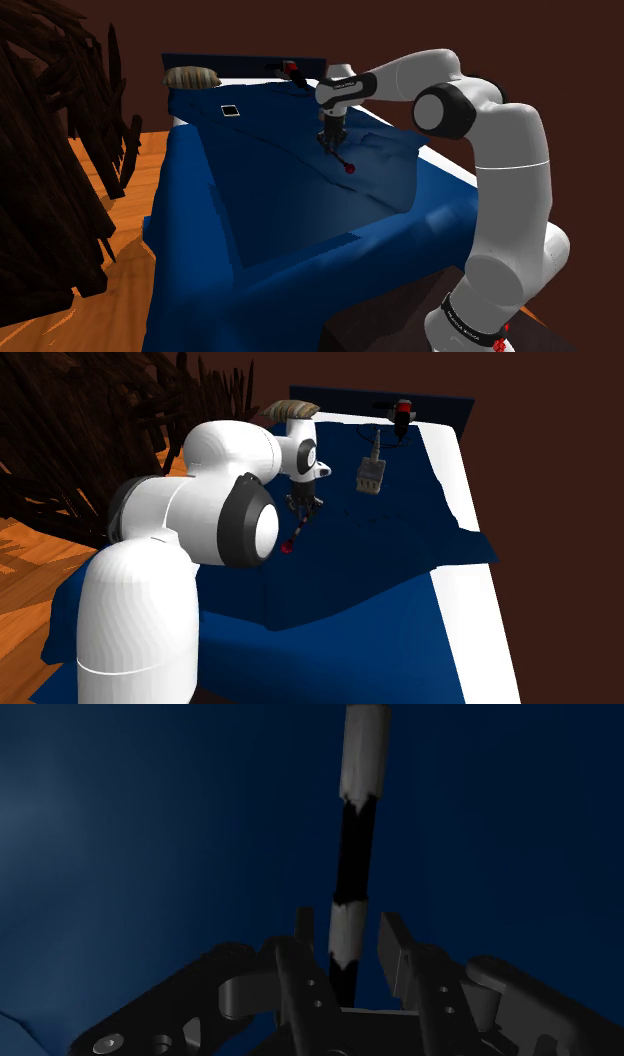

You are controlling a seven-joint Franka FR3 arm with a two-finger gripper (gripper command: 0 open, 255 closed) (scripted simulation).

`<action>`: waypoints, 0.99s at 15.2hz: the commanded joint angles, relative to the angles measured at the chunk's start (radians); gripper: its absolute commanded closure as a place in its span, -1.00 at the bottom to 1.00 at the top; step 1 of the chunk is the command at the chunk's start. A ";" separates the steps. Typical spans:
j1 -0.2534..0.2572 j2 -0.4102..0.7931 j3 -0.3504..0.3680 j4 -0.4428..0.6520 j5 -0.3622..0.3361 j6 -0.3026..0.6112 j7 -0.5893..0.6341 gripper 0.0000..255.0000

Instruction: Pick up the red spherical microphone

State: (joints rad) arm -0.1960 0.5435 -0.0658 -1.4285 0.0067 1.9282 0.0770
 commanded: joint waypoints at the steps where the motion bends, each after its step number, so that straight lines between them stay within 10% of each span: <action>1: -0.001 0.002 -0.001 -0.001 -0.001 0.001 0.000 1.00; 15: -0.001 -0.020 -0.002 0.059 -0.002 -0.081 -0.001 1.00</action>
State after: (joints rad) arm -0.1975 0.5255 -0.0678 -1.3795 0.0050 1.8592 0.0757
